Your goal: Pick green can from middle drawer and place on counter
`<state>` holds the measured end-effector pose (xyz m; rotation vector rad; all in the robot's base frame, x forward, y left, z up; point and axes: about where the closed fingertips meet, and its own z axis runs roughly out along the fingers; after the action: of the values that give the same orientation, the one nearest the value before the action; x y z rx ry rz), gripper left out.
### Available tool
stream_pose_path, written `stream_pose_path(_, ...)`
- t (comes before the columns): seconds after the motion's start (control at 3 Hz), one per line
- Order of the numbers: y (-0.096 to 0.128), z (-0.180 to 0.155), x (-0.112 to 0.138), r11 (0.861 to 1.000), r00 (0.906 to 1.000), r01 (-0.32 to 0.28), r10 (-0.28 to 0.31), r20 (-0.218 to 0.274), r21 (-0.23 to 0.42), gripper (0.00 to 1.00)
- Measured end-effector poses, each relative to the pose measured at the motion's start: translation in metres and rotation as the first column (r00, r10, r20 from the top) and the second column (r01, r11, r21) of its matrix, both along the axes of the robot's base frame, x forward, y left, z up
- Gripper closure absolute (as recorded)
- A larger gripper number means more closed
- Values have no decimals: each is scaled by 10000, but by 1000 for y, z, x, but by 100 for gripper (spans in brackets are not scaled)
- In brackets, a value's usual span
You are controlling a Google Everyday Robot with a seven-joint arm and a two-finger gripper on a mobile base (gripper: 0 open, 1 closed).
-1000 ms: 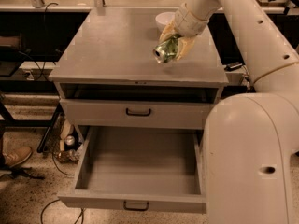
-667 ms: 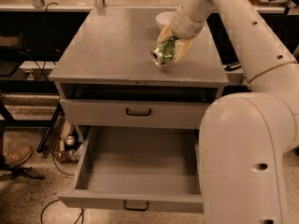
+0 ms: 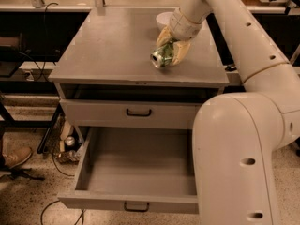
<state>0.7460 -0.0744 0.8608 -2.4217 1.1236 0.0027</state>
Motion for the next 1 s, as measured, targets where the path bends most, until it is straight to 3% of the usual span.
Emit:
stream_pose_path(0.33, 2, -3, 1, 10000, 10000, -37, 37, -77, 12, 4)
stream_pose_path(1.0, -4, 0, 4, 9997, 9999, 149, -147, -71, 189, 0)
